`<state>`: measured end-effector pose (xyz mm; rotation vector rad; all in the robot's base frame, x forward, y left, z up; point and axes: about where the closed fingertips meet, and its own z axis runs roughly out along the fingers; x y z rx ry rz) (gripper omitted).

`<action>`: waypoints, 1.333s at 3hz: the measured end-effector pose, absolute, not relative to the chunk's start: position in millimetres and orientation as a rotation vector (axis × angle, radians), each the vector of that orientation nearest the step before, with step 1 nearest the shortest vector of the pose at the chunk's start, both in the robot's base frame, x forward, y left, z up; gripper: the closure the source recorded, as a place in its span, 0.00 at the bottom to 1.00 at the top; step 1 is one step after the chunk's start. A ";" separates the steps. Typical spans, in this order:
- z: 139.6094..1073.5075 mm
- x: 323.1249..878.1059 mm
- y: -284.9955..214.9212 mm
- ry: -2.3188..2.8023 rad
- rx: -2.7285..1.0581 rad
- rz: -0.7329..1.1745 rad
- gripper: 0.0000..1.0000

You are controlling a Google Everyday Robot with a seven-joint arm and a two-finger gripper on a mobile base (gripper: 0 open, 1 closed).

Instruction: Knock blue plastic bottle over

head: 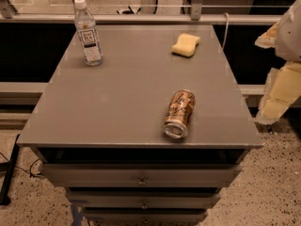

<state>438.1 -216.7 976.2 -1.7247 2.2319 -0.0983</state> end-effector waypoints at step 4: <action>971.4 565.3 -98.6 1.914 -1.621 0.156 0.00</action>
Offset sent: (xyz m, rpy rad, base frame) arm 0.0793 0.0664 0.0056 0.1627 -0.1096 0.1340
